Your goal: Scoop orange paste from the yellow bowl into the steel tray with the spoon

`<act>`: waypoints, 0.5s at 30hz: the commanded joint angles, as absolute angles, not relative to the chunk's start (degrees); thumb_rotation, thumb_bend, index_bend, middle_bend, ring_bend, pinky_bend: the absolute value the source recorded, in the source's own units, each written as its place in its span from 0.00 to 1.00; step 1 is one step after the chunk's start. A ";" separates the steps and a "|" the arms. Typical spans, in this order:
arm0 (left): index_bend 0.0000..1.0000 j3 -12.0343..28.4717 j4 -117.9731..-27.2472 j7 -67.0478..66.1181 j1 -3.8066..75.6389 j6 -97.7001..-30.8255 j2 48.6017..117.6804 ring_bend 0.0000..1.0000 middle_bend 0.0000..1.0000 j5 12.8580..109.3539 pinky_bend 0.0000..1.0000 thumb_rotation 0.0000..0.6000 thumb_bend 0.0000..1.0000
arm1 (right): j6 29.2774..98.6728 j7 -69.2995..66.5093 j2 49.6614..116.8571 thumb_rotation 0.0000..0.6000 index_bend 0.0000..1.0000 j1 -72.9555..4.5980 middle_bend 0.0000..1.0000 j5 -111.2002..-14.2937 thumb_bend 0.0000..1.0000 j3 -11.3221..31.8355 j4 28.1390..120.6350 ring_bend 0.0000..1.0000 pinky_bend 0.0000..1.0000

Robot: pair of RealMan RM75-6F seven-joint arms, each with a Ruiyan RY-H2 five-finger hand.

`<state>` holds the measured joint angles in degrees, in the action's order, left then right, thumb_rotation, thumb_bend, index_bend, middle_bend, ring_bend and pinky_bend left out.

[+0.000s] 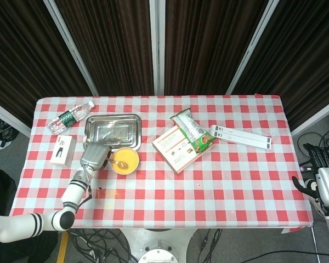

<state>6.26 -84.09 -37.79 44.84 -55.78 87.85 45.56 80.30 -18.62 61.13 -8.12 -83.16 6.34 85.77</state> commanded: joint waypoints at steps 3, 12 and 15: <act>0.61 6.29 -84.26 -37.82 44.94 -56.35 87.92 0.92 0.96 45.81 0.94 1.00 0.43 | 80.30 -18.73 61.22 1.00 0.01 -8.07 0.06 -83.10 0.23 6.34 85.67 0.00 0.06; 0.64 6.44 -83.88 -41.77 45.73 -59.76 88.69 0.92 0.96 45.26 0.94 1.00 0.43 | 80.55 -19.11 61.32 1.00 0.01 -8.04 0.06 -83.34 0.23 6.40 85.28 0.00 0.06; 0.65 6.09 -84.00 -47.52 46.42 -63.73 89.39 0.92 0.96 44.94 0.94 1.00 0.44 | 80.57 -19.09 61.21 1.00 0.01 -8.10 0.06 -83.46 0.23 6.44 85.28 0.00 0.06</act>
<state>6.31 -84.05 -43.13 45.77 -60.43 88.68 45.29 80.58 -19.09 61.21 -8.09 -83.47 6.44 85.28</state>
